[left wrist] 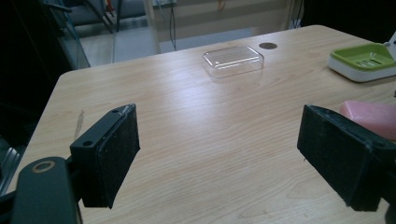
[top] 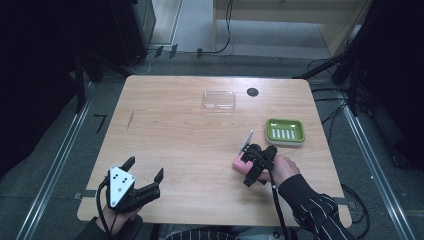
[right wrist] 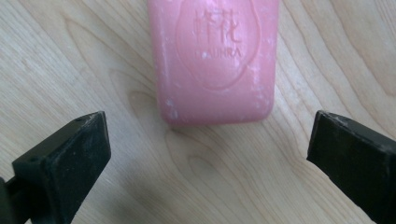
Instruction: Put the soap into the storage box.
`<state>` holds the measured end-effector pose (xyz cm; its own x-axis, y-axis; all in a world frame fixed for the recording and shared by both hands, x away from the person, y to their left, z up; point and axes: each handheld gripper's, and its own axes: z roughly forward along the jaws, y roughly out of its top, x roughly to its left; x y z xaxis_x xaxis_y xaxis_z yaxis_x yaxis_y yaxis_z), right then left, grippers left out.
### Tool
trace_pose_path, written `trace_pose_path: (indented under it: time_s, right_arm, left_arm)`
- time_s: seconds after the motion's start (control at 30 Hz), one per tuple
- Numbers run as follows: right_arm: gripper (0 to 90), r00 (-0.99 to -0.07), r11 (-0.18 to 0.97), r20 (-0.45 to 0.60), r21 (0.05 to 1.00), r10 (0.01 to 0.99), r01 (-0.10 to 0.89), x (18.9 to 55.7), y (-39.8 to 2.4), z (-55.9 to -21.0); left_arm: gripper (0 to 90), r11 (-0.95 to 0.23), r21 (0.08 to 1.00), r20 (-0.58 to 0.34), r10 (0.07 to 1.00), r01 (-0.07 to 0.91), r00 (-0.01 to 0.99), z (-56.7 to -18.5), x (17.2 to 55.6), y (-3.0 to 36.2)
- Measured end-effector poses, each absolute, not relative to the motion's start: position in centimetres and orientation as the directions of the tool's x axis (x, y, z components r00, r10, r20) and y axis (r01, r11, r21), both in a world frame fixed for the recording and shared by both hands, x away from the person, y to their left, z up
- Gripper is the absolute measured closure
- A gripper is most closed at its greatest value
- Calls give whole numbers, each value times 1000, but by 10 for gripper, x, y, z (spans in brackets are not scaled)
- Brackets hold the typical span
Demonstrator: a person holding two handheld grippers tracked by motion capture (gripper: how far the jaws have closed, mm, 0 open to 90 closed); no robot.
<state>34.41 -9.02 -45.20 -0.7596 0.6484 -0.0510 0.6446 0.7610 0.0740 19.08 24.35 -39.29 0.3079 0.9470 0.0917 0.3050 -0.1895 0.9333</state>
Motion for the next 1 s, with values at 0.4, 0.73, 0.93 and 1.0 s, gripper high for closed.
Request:
trace_pose_path:
  time_s: [0.4,0.73,0.93,1.0]
  right_arm:
    - [0,-767,767,-39,74,640,637,353,-83,-454]
    - [0,-775,776,-30,55,631,629,361,-74,-461]
    - [0,-783,783,-28,53,621,620,366,-68,-462]
    - [0,-785,785,-26,50,619,618,367,-68,-463]
  left_arm:
    - [133,-191,933,93,947,305,308,-393,191,244]
    - [134,-190,933,93,947,304,307,-393,191,244]
    - [133,-190,933,93,947,304,306,-393,191,244]
    - [133,-190,933,93,947,305,306,-393,191,244]
